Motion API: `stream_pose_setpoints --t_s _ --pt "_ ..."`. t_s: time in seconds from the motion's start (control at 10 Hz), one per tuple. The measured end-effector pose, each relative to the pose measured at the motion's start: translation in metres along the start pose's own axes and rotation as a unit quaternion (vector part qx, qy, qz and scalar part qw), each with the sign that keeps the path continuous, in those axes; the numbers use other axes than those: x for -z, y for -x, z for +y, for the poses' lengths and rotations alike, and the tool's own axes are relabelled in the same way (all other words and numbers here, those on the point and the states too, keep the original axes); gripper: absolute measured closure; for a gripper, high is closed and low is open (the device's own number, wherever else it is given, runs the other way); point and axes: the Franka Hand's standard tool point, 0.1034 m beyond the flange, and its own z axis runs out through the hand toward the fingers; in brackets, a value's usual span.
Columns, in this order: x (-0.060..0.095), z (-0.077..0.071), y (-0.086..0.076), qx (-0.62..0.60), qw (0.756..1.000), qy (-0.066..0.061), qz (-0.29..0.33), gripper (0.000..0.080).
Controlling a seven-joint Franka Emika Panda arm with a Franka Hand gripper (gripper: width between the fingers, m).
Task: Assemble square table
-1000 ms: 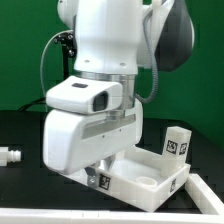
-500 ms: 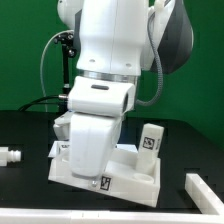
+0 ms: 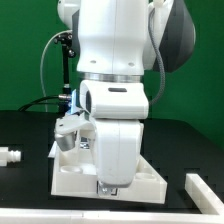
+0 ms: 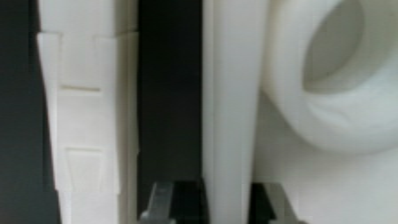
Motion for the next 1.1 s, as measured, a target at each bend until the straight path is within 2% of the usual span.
stream_pose_setpoints --t_s 0.2,0.3,0.5,0.6,0.7,1.1 --pt "-0.001 0.000 -0.001 -0.005 1.000 -0.001 0.000 0.0742" --pt "0.000 0.003 -0.012 -0.042 0.999 -0.005 0.003 0.0742" --pt "-0.009 0.012 -0.039 -0.064 0.998 -0.003 0.014 0.0742" --pt "-0.014 0.012 -0.046 -0.065 0.998 0.000 0.017 0.0742" --pt "-0.019 0.008 -0.045 -0.065 0.998 0.005 0.016 0.0742" --pt "-0.021 0.007 -0.042 -0.069 0.998 0.001 0.016 0.0742"
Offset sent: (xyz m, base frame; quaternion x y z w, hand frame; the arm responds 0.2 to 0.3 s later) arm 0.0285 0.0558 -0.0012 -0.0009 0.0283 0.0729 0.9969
